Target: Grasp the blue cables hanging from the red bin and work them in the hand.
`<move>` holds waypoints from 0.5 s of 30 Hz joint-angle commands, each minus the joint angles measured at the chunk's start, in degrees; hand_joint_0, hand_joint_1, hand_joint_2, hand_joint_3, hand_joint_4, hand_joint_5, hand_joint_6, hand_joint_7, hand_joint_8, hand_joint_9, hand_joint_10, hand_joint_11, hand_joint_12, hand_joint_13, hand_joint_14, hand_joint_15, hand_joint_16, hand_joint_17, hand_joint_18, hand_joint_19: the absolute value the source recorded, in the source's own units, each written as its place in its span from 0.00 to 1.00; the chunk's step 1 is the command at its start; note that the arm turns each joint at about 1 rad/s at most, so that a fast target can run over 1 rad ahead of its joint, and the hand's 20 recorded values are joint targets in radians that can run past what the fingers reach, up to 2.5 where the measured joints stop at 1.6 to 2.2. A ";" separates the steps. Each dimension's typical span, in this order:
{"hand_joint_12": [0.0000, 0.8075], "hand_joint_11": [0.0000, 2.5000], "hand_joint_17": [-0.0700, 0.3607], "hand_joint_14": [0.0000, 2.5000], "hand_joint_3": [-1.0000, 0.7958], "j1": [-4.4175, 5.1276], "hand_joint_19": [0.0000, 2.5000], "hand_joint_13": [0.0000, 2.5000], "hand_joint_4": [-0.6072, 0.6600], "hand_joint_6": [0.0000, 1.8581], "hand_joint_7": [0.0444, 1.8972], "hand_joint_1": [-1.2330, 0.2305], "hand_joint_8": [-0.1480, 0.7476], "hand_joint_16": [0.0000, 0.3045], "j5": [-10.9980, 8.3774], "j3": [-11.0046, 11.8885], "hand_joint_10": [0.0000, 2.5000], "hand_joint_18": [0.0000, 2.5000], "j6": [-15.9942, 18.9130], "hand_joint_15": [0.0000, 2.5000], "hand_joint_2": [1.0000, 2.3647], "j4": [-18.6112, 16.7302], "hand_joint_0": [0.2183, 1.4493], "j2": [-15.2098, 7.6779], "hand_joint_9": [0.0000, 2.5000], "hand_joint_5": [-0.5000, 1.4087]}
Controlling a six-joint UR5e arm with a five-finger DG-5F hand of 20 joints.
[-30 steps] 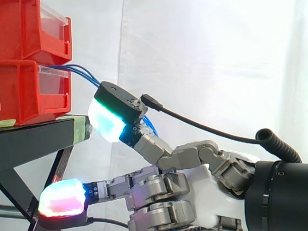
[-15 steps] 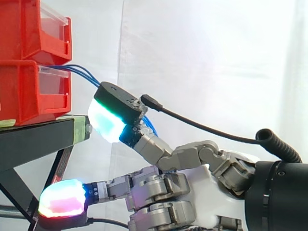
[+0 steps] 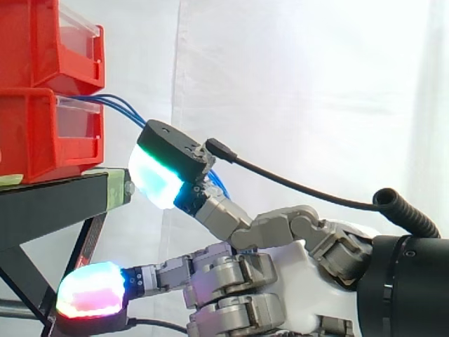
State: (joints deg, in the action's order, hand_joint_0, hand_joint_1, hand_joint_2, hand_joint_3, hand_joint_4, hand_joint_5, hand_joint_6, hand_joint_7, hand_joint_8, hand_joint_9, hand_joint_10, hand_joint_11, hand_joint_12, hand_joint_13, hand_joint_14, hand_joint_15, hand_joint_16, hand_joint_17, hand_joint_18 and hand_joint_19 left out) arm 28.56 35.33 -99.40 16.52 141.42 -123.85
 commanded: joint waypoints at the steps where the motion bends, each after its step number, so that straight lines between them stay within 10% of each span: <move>1: 0.96 1.00 0.60 1.00 0.00 0.00 0.32 0.84 0.80 0.01 0.49 0.49 0.76 0.83 0.00 0.00 1.00 1.00 0.00 0.80 0.00 0.00 0.42 0.01 0.69 0.39; 15: 0.96 1.00 0.60 1.00 0.00 0.00 0.31 0.84 0.80 0.01 0.49 0.49 0.75 0.82 0.00 0.08 1.00 1.00 0.00 0.80 0.00 0.00 0.42 0.01 0.69 0.39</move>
State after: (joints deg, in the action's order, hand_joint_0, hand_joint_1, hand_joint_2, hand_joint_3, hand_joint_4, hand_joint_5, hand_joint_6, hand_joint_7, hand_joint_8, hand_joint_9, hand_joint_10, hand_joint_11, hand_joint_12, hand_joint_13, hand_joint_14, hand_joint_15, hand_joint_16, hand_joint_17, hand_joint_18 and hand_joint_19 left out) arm 28.57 35.33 -99.34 16.52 141.42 -123.84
